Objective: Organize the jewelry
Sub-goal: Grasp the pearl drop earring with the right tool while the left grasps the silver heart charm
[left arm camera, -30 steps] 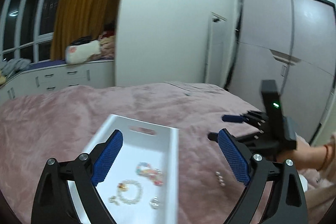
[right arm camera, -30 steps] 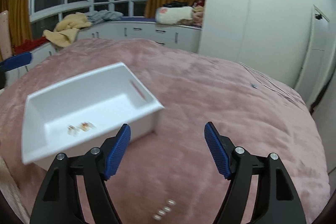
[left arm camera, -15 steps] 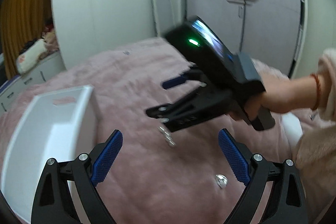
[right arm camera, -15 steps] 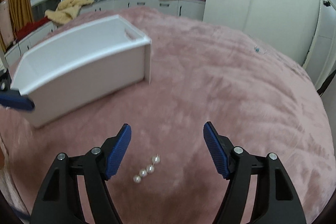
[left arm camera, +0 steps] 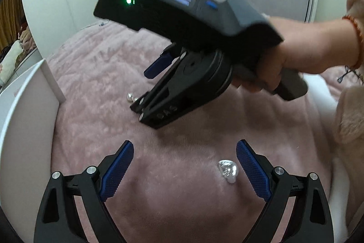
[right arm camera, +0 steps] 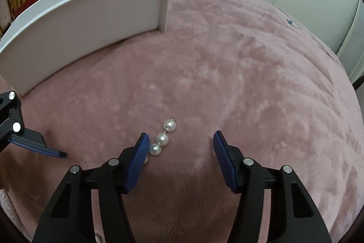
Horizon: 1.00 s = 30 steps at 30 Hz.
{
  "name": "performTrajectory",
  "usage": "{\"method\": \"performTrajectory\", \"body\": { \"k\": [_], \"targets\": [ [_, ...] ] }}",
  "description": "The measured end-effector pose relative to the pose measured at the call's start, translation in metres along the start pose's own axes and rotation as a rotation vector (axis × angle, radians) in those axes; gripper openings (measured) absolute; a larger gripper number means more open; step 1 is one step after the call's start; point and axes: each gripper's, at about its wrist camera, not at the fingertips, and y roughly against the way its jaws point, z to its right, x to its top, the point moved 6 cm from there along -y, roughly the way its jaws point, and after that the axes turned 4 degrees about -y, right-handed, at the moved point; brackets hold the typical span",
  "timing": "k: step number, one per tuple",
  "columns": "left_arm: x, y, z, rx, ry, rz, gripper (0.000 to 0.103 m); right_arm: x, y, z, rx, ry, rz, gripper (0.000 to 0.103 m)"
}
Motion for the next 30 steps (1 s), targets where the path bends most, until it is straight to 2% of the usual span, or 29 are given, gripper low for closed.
{"method": "performTrajectory", "body": {
  "k": [1, 2, 5, 6, 8, 10, 12, 15, 21, 22, 24, 26, 30],
  "targets": [
    [-0.003, -0.003, -0.003, 0.003, -0.001, -0.011, 0.092, -0.001, -0.001, 0.000, 0.001, 0.001, -0.006, 0.047],
    [-0.004, -0.005, -0.003, 0.006, -0.002, -0.019, 0.087, -0.003, -0.002, 0.001, -0.004, 0.003, -0.010, 0.042],
    [-0.012, -0.018, -0.012, 0.020, 0.003, -0.073, 0.062, -0.005, -0.005, 0.005, -0.025, 0.004, -0.018, 0.031],
    [-0.016, -0.022, -0.015, 0.020, 0.012, -0.086, 0.058, -0.005, -0.006, 0.007, -0.032, -0.002, -0.024, 0.025],
    [-0.020, -0.027, -0.021, 0.015, 0.024, -0.097, 0.056, -0.006, -0.007, 0.011, -0.042, -0.012, -0.035, 0.015],
    [-0.021, -0.028, -0.023, 0.015, 0.018, -0.094, 0.054, -0.008, -0.008, 0.016, -0.045, -0.023, -0.037, 0.015],
    [-0.022, -0.027, -0.021, 0.017, 0.012, -0.091, 0.046, -0.009, -0.008, 0.020, -0.060, -0.028, -0.038, 0.014],
    [-0.023, -0.030, -0.021, 0.012, 0.008, -0.096, 0.042, -0.010, -0.008, 0.024, -0.070, -0.038, -0.043, 0.014],
    [-0.020, -0.019, -0.016, -0.011, 0.019, -0.069, 0.043, -0.013, -0.008, 0.027, -0.067, -0.045, -0.043, 0.014],
    [-0.018, -0.016, -0.016, -0.032, 0.026, -0.056, 0.045, -0.014, -0.007, 0.027, -0.066, -0.046, -0.042, 0.014],
    [-0.014, -0.006, -0.013, -0.076, 0.036, -0.021, 0.062, -0.014, -0.008, 0.028, -0.062, -0.050, -0.042, 0.014],
    [-0.009, 0.003, -0.009, -0.107, 0.030, 0.004, 0.070, -0.014, -0.008, 0.028, -0.060, -0.054, -0.042, 0.014],
    [-0.007, 0.008, 0.001, -0.172, 0.016, 0.010, 0.073, -0.014, -0.009, 0.029, -0.058, -0.055, -0.043, 0.014]
  ]
}}
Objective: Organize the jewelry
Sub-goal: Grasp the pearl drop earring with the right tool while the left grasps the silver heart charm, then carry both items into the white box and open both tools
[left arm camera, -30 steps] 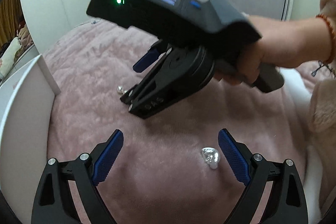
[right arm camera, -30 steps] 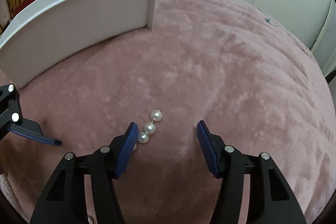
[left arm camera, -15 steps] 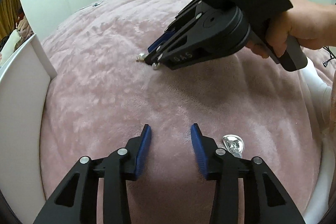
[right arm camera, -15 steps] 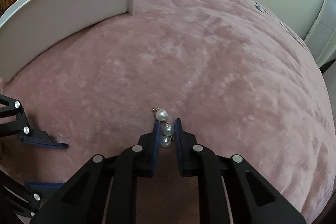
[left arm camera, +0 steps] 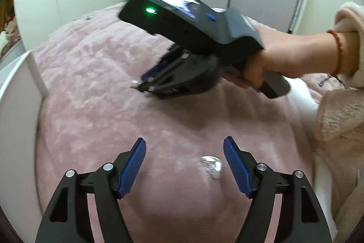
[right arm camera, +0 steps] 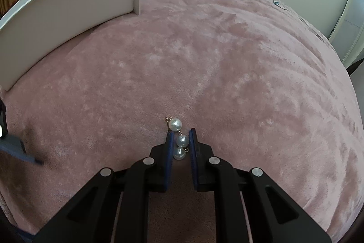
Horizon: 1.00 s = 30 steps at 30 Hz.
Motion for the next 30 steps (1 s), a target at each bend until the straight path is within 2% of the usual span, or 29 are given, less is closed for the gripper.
{"method": "performTrajectory", "body": {
  "k": [4, 6, 7, 10, 12, 15, 21, 30],
  "targets": [
    [-0.011, -0.015, 0.017, 0.001, -0.085, -0.057, 0.070, 0.000, -0.001, 0.000, 0.003, -0.003, -0.002, 0.014],
    [-0.016, -0.021, 0.025, 0.021, -0.126, -0.073, 0.054, 0.000, -0.001, 0.000, 0.004, -0.006, -0.002, 0.014],
    [-0.019, -0.024, 0.027, 0.032, -0.143, -0.087, 0.050, 0.000, -0.001, 0.000, 0.005, -0.006, -0.002, 0.014],
    [-0.021, -0.030, 0.024, 0.052, -0.142, -0.093, 0.038, 0.000, -0.001, 0.000, 0.005, -0.008, -0.002, 0.014],
    [-0.021, -0.032, 0.018, 0.063, -0.130, -0.096, 0.024, 0.000, -0.001, 0.000, 0.005, -0.008, -0.002, 0.014],
    [-0.021, -0.032, 0.012, 0.051, -0.103, -0.094, 0.024, 0.000, -0.001, 0.000, 0.007, -0.008, -0.002, 0.014],
    [-0.021, -0.030, 0.010, 0.067, -0.122, -0.086, 0.024, 0.000, -0.001, 0.000, 0.008, -0.010, 0.000, 0.014],
    [-0.016, -0.018, 0.002, 0.117, -0.096, -0.046, 0.024, -0.001, 0.007, 0.001, 0.024, -0.037, 0.038, 0.013]
  ]
}}
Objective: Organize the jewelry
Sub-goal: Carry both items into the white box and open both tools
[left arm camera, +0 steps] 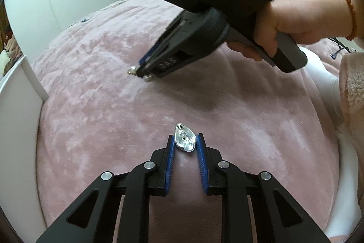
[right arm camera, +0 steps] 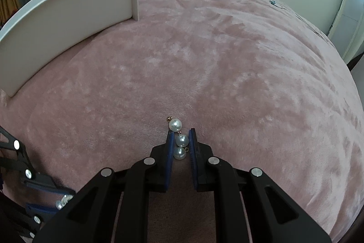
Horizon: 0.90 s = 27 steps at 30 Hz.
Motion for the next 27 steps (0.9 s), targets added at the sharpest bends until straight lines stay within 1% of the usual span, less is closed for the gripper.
{"method": "performTrajectory", "body": {
  "k": [9, 14, 21, 27],
  "targets": [
    [0.011, 0.015, -0.024, 0.087, 0.060, 0.055, 0.024, 0.003, 0.019, 0.004, 0.020, -0.042, 0.040, 0.012],
    [0.022, 0.038, -0.037, 0.126, 0.100, 0.119, 0.024, 0.015, 0.041, 0.007, 0.027, -0.075, 0.092, 0.012],
    [0.044, 0.086, -0.050, 0.187, 0.137, 0.239, 0.024, 0.037, 0.079, 0.010, 0.032, -0.111, 0.182, 0.012],
    [0.058, 0.138, -0.073, 0.228, 0.209, 0.343, 0.024, 0.060, 0.112, 0.007, 0.048, -0.135, 0.262, 0.012]
  ]
}}
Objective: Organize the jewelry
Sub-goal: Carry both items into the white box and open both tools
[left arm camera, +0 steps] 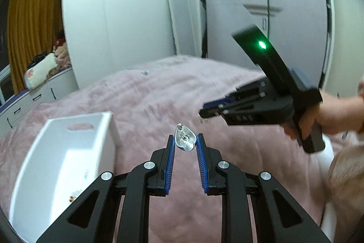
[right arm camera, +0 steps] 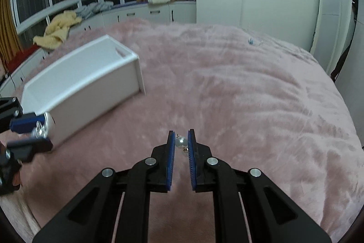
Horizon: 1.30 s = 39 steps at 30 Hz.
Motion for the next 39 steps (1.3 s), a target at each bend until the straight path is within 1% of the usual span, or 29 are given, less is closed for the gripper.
{"method": "performTrajectory", "body": {
  "k": [4, 8, 9, 13, 16, 20, 25, 28, 31, 34, 36, 39],
  "targets": [
    [0.013, 0.026, -0.031, 0.060, 0.058, 0.035, 0.024, 0.026, 0.017, -0.017, 0.031, -0.002, 0.059, 0.012],
    [0.013, 0.043, -0.070, 0.130, 0.134, 0.037, 0.024, 0.049, 0.027, -0.040, 0.073, 0.012, 0.110, 0.012],
    [0.011, 0.046, -0.079, 0.141, 0.156, 0.036, 0.024, 0.054, 0.028, -0.045, 0.085, 0.013, 0.120, 0.012],
    [0.000, 0.066, -0.121, 0.236, 0.225, 0.027, 0.024, 0.073, 0.031, -0.075, 0.146, 0.031, 0.154, 0.012],
    [-0.008, 0.075, -0.147, 0.274, 0.277, 0.012, 0.024, 0.085, 0.028, -0.103, 0.202, 0.055, 0.167, 0.012],
    [-0.022, 0.080, -0.175, 0.295, 0.334, -0.031, 0.024, 0.096, 0.019, -0.134, 0.262, 0.072, 0.163, 0.012],
    [-0.043, 0.067, -0.192, 0.311, 0.368, -0.122, 0.024, 0.101, 0.006, -0.168, 0.317, 0.096, 0.148, 0.012],
    [-0.051, 0.059, -0.199, 0.321, 0.394, -0.149, 0.024, 0.101, -0.001, -0.188, 0.345, 0.122, 0.138, 0.012],
    [-0.055, 0.057, -0.200, 0.335, 0.400, -0.164, 0.024, 0.096, -0.009, -0.203, 0.355, 0.161, 0.120, 0.012],
    [-0.058, 0.056, -0.204, 0.347, 0.417, -0.171, 0.025, 0.092, -0.015, -0.209, 0.360, 0.169, 0.104, 0.012],
    [-0.060, 0.057, -0.207, 0.356, 0.429, -0.170, 0.034, 0.089, -0.019, -0.210, 0.365, 0.165, 0.093, 0.012],
    [-0.061, 0.058, -0.210, 0.364, 0.435, -0.170, 0.035, 0.085, -0.023, -0.212, 0.366, 0.162, 0.079, 0.014]
  ]
}}
